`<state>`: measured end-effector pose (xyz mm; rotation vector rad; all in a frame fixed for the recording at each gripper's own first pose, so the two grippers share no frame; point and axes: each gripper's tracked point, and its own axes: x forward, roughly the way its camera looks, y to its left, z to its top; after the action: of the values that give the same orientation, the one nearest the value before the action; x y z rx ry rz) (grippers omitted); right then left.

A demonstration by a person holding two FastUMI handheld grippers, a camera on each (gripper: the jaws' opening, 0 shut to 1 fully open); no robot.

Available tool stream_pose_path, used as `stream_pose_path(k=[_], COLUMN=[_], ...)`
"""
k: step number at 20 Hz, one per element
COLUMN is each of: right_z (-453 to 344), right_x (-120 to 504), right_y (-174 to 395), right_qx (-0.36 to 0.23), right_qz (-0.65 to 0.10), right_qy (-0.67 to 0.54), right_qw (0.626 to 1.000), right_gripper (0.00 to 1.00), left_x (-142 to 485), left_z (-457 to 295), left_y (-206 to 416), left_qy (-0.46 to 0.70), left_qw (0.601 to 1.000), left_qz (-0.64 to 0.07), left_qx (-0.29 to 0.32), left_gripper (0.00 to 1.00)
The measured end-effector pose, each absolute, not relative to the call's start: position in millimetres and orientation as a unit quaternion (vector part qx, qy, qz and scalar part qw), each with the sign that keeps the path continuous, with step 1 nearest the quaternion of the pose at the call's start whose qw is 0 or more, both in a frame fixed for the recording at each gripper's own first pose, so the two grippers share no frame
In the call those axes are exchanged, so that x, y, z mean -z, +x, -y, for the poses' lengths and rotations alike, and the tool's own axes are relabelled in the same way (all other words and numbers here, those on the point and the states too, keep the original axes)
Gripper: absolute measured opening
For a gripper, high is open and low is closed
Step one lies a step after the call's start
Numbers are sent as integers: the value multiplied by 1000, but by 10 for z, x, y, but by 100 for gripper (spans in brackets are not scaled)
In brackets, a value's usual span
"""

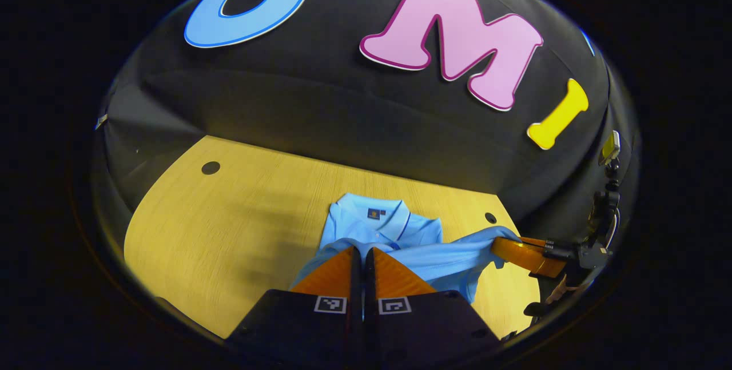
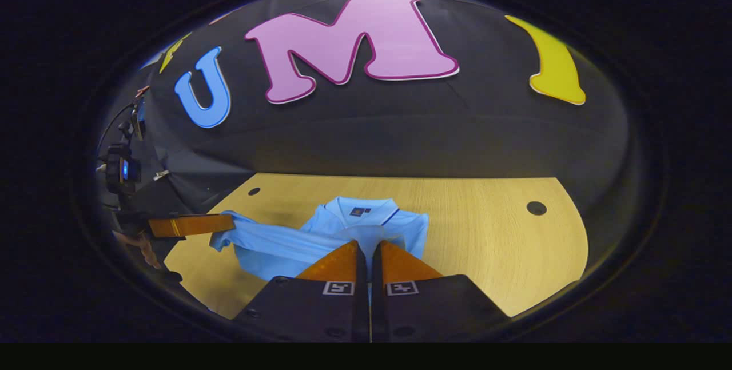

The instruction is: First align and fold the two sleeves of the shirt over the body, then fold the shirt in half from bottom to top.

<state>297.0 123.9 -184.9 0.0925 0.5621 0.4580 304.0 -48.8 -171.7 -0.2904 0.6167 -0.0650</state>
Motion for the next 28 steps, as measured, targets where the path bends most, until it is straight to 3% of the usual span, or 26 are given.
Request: stream_pose_path(k=[1,3,11,15,16,18,19,20,22,23,24,27,28], right_z=[-1241,-1223,-1340,-1359,-1366,-1279,-1270,-1252,-1194,-1136,-1072,-973,-932], right_x=[1901,1949,2408,2819,2928,3097,3158,3159,3140,3065,2983,2734,2664], right_y=[3082,3309,4073,4205,4222,4275,4310,4306,4300,4301,4297,4140,4062], right_qx=[-221,-214,-177,-165,-164,-147,-144,-141,-133,-124,-115,-115,-112], right_qz=[-275,-274,-279,-303,-309,-313,-312,-313,-311,-299,-284,-258,-253], right_qy=[46,58,71,64,58,32,26,25,31,27,22,17,16], right_qw=[935,936,941,936,935,938,939,939,941,946,951,959,961], right_gripper=[0,5,5,6,5,12,8,15,17,17,26,100,99], left_x=[1741,1832,2481,2813,2909,3066,3104,3099,3031,2952,2863,2532,2433], left_z=[463,418,339,275,260,203,190,162,60,17,7,-21,-37], left_y=[3167,3450,4415,4687,4728,4773,4776,4780,4830,4819,4811,4716,4674], left_qy=[-142,-143,-159,-167,-154,-115,-105,-99,-84,-77,-71,-60,-57], left_qw=[943,944,936,931,933,936,936,938,945,949,954,966,971], left_qz=[-300,-297,-311,-322,-324,-333,-335,-333,-317,-306,-292,-250,-234], left_qx=[30,28,40,35,35,29,27,19,0,-4,-6,-11,-14], left_gripper=[6,6,6,6,1,8,3,12,23,36,48,86,98])
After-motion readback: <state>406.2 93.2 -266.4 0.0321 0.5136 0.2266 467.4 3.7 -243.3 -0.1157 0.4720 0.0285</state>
